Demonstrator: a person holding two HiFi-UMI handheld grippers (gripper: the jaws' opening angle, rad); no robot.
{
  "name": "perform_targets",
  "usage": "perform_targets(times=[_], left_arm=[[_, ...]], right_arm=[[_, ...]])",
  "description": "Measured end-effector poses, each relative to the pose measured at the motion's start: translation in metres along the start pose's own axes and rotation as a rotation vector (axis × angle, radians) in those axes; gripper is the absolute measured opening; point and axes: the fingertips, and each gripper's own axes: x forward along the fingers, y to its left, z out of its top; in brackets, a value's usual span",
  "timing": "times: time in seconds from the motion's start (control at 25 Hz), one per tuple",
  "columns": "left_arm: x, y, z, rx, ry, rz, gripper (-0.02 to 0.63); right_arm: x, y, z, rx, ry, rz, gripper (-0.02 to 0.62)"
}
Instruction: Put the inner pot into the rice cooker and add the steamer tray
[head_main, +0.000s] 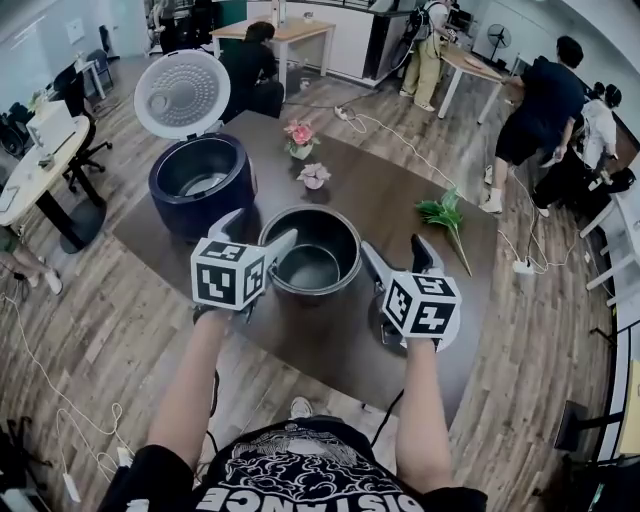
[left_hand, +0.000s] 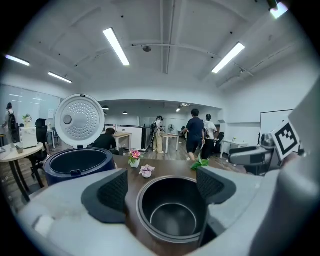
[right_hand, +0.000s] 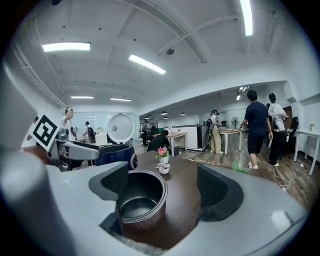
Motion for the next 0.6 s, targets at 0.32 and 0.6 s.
perform_targets(times=[0.32, 0.6], left_arm=[[0.037, 0.001, 0.006, 0.019, 0.026, -0.008, 0.433], [0.065, -0.004, 0.012, 0.038, 0.042, -0.041, 0.433]], right_arm=[[0.028, -0.021, 0.000, 0.024, 0.009, 0.004, 0.419], [0.038, -0.039, -0.003, 0.046, 0.018, -0.023, 0.419]])
